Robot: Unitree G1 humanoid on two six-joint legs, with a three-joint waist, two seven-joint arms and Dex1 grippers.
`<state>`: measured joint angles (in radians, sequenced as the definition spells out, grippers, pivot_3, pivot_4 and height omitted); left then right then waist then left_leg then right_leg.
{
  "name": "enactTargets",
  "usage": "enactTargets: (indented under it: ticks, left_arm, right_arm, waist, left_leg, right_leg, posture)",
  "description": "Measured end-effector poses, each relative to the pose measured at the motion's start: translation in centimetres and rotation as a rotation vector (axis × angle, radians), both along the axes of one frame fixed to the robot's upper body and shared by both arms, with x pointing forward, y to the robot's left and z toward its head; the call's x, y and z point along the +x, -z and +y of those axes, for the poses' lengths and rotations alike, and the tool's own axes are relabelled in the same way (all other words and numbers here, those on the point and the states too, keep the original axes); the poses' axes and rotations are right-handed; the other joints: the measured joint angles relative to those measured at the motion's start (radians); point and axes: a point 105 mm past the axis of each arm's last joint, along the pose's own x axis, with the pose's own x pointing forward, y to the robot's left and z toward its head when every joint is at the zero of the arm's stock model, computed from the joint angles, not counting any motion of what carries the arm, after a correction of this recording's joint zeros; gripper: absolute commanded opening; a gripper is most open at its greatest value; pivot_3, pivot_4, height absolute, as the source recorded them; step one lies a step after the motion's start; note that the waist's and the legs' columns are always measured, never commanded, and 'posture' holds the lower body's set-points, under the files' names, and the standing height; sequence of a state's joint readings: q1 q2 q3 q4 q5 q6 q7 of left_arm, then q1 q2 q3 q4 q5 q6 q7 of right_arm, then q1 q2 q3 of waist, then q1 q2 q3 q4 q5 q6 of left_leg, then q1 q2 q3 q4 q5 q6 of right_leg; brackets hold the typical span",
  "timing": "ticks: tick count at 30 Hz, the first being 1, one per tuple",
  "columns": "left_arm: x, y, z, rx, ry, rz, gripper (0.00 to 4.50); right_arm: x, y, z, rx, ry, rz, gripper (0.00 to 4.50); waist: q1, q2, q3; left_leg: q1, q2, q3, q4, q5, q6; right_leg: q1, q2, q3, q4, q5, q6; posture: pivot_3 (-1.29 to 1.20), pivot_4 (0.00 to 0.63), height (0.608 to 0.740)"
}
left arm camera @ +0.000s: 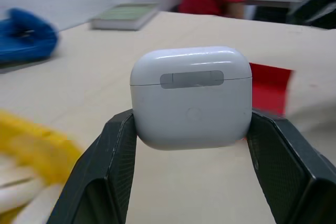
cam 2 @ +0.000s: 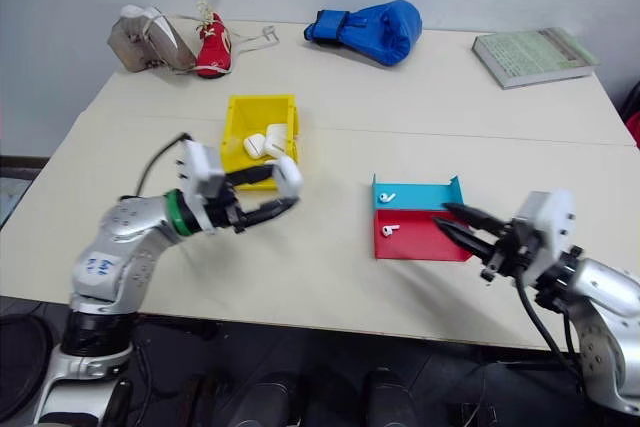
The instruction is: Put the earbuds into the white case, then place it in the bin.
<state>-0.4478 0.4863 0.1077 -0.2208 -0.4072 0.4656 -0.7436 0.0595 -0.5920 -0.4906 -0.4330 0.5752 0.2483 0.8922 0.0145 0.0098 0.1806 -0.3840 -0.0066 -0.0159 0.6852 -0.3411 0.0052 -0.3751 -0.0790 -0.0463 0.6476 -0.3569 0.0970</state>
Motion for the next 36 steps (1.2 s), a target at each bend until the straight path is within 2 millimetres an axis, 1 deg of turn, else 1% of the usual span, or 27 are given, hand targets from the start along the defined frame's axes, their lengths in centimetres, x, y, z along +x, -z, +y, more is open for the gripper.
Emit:
enactTargets:
  ticks: [1,3,5,6,8,10,12,14,15,18,19,20,23,24,25,26,28,30,31,33,35,36]
  left_arm:
    - [0.7,-0.4,0.6,-0.008,-0.063,-0.002,2.73]
    - [3.4,-1.9,2.9,-0.043,-0.245,-0.023,2.73]
    - [5.0,-3.3,4.3,-0.069,-0.344,-0.054,2.73]
    - [5.8,-3.8,4.5,-0.077,-0.370,-0.063,2.73]
    - [7.5,-3.9,4.4,-0.087,-0.399,-0.050,2.73]
    - [9.2,-3.1,4.1,-0.089,-0.423,0.000,2.73]
    - [10.4,-2.4,3.7,-0.099,-0.429,0.042,2.73]
    - [11.2,-1.6,3.4,-0.091,-0.424,0.077,2.73]
    - [11.5,-1.1,3.3,-0.077,-0.421,0.095,3.46]
    - [11.8,-0.2,3.3,-0.043,-0.424,0.121,4.34]
    - [11.8,-0.2,3.4,-0.035,-0.422,0.116,4.48]
    - [11.7,-0.5,3.6,-0.026,-0.418,0.104,4.48]
    - [10.3,-2.1,4.5,0.023,-0.395,0.044,4.48]
    - [9.8,-2.3,4.8,0.041,-0.385,0.037,4.48]
    - [8.5,-2.5,5.6,0.084,-0.355,0.030,4.48]
    - [7.3,-2.2,6.2,0.136,-0.325,0.029,4.48]
    - [3.7,-0.4,7.6,0.261,-0.204,0.048,4.48]
    - [0.7,1.3,8.5,0.329,-0.105,0.064,4.48]
    - [-1.0,2.7,9.6,0.382,-0.078,0.079,4.48]
    - [-3.4,4.8,12.2,0.448,-0.080,0.128,4.48]
    - [-5.8,6.2,14.4,0.495,-0.091,0.146,4.48]
    - [-6.8,6.7,15.2,0.509,-0.098,0.151,4.48]
  right_arm:
    - [-0.5,-0.2,0.0,0.012,0.011,-0.040,2.64]
    - [-2.2,0.0,1.1,0.026,-0.013,-0.104,3.37]
    - [-2.8,0.4,1.6,0.014,-0.032,-0.108,4.08]
    - [-2.9,0.4,1.8,0.013,-0.041,-0.114,4.37]
    - [-3.0,0.4,2.3,0.027,-0.066,-0.117,4.45]
    - [-2.7,-0.1,2.8,0.044,-0.087,-0.145,4.45]
    - [-2.4,-0.8,2.8,0.044,-0.089,-0.189,4.45]
    - [-2.0,-1.1,2.6,0.048,-0.078,-0.213,4.45]
    - [-1.7,-1.2,2.4,0.047,-0.068,-0.221,4.50]
    - [-1.5,-1.0,2.2,0.049,-0.056,-0.223,4.50]
    - [-1.5,-0.9,2.2,0.048,-0.057,-0.224,4.50]
    - [-1.5,-0.9,2.2,0.047,-0.055,-0.225,4.50]
    - [-1.6,-0.3,1.7,0.039,-0.042,-0.207,4.50]
    - [-1.6,0.0,1.5,0.035,-0.036,-0.195,4.50]
    - [-1.6,0.3,1.3,0.026,-0.038,-0.185,4.50]
    - [-1.7,0.5,1.1,0.011,-0.043,-0.176,4.50]
    - [-1.8,1.2,0.0,-0.045,-0.047,-0.142,4.50]
    - [-2.0,2.1,-0.7,-0.102,-0.075,-0.102,4.50]
    - [-2.1,2.6,-1.1,-0.147,-0.104,-0.075,4.50]
    - [-2.5,3.4,-2.2,-0.208,-0.131,-0.018,4.50]
    - [-2.7,3.8,-3.2,-0.260,-0.159,0.020,4.50]
    - [-2.8,4.0,-3.8,-0.278,-0.165,0.039,4.50]
  waist:
    - [0.002,0.000,0.000]
    - [0.009,0.000,0.000]
    - [0.009,0.000,0.000]
    - [0.009,-0.001,0.000]
    - [0.009,-0.002,-0.001]
    - [0.007,-0.002,-0.001]
    - [0.006,-0.002,-0.001]
    - [0.005,-0.003,-0.001]
    - [0.005,-0.003,-0.001]
    - [0.005,-0.003,-0.001]
    - [0.005,-0.003,-0.001]
    - [0.005,-0.003,0.000]
    - [0.000,-0.003,0.000]
    - [-0.002,-0.003,0.000]
    - [-0.009,-0.003,0.000]
    - [-0.018,-0.003,-0.001]
    - [-0.029,-0.003,-0.001]
    - [-0.028,-0.003,-0.001]
    - [-0.032,-0.002,0.000]
    - [-0.029,-0.003,0.000]
    - [-0.028,-0.003,0.000]
    - [-0.026,-0.003,0.000]
  left_leg:
    - [0.000,0.000,-0.001,0.000,0.001,-0.001]
    - [0.000,0.001,-0.002,-0.001,0.002,-0.003]
    - [0.001,0.000,-0.001,-0.001,0.002,-0.003]
    - [0.001,-0.002,-0.001,-0.001,0.002,-0.002]
    - [0.001,-0.004,-0.001,-0.001,0.003,-0.002]
    - [0.002,-0.005,-0.001,-0.001,0.003,-0.001]
    - [0.002,-0.005,-0.001,-0.001,0.003,-0.001]
    - [0.002,-0.005,-0.001,-0.002,0.003,-0.001]
    - [0.002,-0.005,-0.001,-0.003,0.003,-0.001]
    - [0.002,-0.005,-0.001,-0.003,0.003,-0.001]
    - [0.001,-0.005,-0.001,-0.002,0.003,-0.001]
    - [0.001,-0.005,-0.001,-0.002,0.003,-0.001]
    - [0.001,-0.004,-0.001,-0.002,0.003,-0.001]
    - [0.001,-0.004,-0.001,-0.002,0.003,-0.001]
    - [0.001,-0.004,-0.001,-0.003,0.003,-0.001]
    - [0.002,-0.004,-0.001,-0.003,0.003,-0.001]
    - [0.008,-0.004,0.000,-0.006,0.003,-0.002]
    - [0.010,-0.003,0.000,-0.006,0.003,-0.002]
    - [0.012,-0.002,0.001,-0.007,0.003,-0.002]
    - [0.015,0.000,0.001,-0.007,0.002,-0.002]
    - [0.017,0.000,0.001,-0.007,0.002,-0.001]
    - [0.018,0.001,0.001,-0.008,0.001,0.000]
  right_leg:
    - [0.000,0.000,-0.001,0.000,0.000,0.000]
    - [-0.001,0.002,-0.001,0.001,0.000,0.000]
    - [-0.001,0.001,-0.001,0.003,0.000,0.000]
    - [-0.001,0.001,0.000,0.003,0.000,0.000]
    - [-0.001,0.000,0.000,0.004,0.000,0.000]
    - [-0.001,0.000,-0.001,0.005,0.000,0.000]
    - [-0.002,0.001,-0.002,0.005,0.000,0.000]
    - [-0.002,0.001,-0.003,0.006,0.000,0.000]
    - [-0.003,0.001,-0.003,0.006,0.000,0.000]
    - [-0.003,0.000,-0.003,0.006,0.000,0.000]
    - [-0.003,0.000,-0.003,0.006,0.000,0.000]
    - [-0.003,0.000,-0.003,0.006,0.000,0.000]
    - [-0.003,-0.001,-0.001,0.006,0.000,0.000]
    - [-0.003,-0.001,0.000,0.006,0.000,0.000]
    - [-0.003,-0.001,0.000,0.006,0.000,0.000]
    - [-0.003,-0.001,0.001,0.006,0.000,0.000]
    - [0.000,-0.001,0.004,0.006,0.000,0.000]
    - [0.004,-0.001,0.006,0.004,0.000,-0.001]
    - [0.005,-0.001,0.007,0.001,-0.001,-0.001]
    - [0.009,0.000,0.007,-0.005,-0.001,-0.002]
    - [0.011,-0.001,0.007,-0.006,-0.002,-0.003]
    - [0.013,-0.001,0.006,-0.009,-0.002,-0.003]
  posture:
    - [0.00,0.150,0.740]
    - [0.00,0.150,0.740]
    - [0.00,0.150,0.740]
    - [0.00,0.150,0.740]
    - [0.00,0.150,0.740]
    - [0.00,0.150,0.740]
    - [0.00,0.150,0.740]
    - [0.00,0.150,0.740]
    - [0.00,0.150,0.740]
    - [0.00,0.150,0.740]
    - [0.00,0.150,0.740]
    - [0.00,0.150,0.740]
    - [0.00,0.150,0.740]
    - [0.00,0.150,0.740]
    - [0.00,0.150,0.740]
    - [0.00,0.150,0.740]
    - [0.00,0.150,0.740]
    - [0.00,0.150,0.740]
    - [0.00,0.150,0.740]
    - [0.00,0.150,0.740]
    - [0.00,0.150,0.740]
    - [0.00,0.150,0.740]
